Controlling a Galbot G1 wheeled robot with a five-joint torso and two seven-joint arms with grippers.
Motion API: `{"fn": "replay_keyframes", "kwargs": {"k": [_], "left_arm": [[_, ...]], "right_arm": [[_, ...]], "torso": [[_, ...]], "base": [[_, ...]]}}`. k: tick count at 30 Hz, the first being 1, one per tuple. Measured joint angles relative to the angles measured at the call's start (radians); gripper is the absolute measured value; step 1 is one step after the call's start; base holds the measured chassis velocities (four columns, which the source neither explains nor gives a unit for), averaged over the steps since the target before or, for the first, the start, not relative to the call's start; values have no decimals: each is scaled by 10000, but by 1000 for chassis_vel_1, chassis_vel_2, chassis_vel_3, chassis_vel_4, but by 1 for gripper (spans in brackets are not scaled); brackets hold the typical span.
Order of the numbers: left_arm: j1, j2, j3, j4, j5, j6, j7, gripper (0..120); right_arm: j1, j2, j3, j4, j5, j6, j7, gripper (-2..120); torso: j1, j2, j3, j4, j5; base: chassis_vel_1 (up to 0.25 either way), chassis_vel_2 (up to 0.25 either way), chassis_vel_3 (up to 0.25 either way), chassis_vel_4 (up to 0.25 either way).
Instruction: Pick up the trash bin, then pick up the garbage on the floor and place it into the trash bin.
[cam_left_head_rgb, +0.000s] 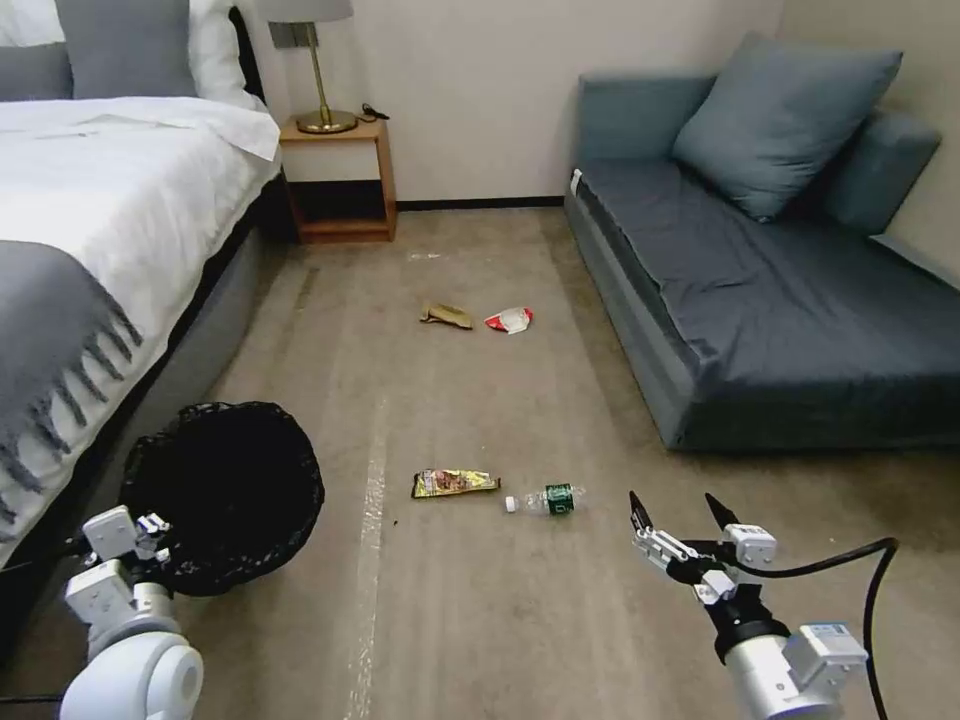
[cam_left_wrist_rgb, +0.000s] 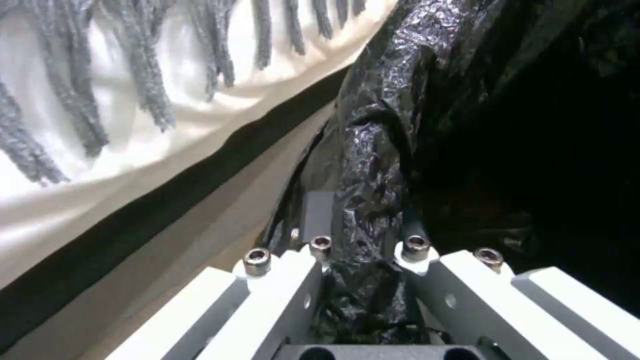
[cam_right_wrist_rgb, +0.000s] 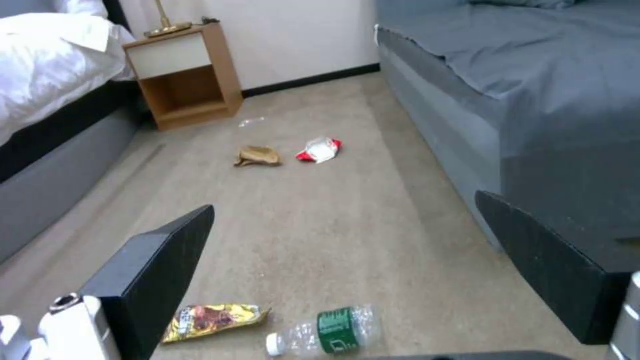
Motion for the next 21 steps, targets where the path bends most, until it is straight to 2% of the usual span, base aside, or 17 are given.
{"fn": "replay_keyframes", "kwargs": {"k": [21], "left_arm": [[180,-21,-17,-34,-3,-200,12,3]], "right_arm": [[-139,48,1,-183,-244,303,-77,100]], "torso": [[0,0,0,0,0]], "base": [[-65,62,64,-60]]}}
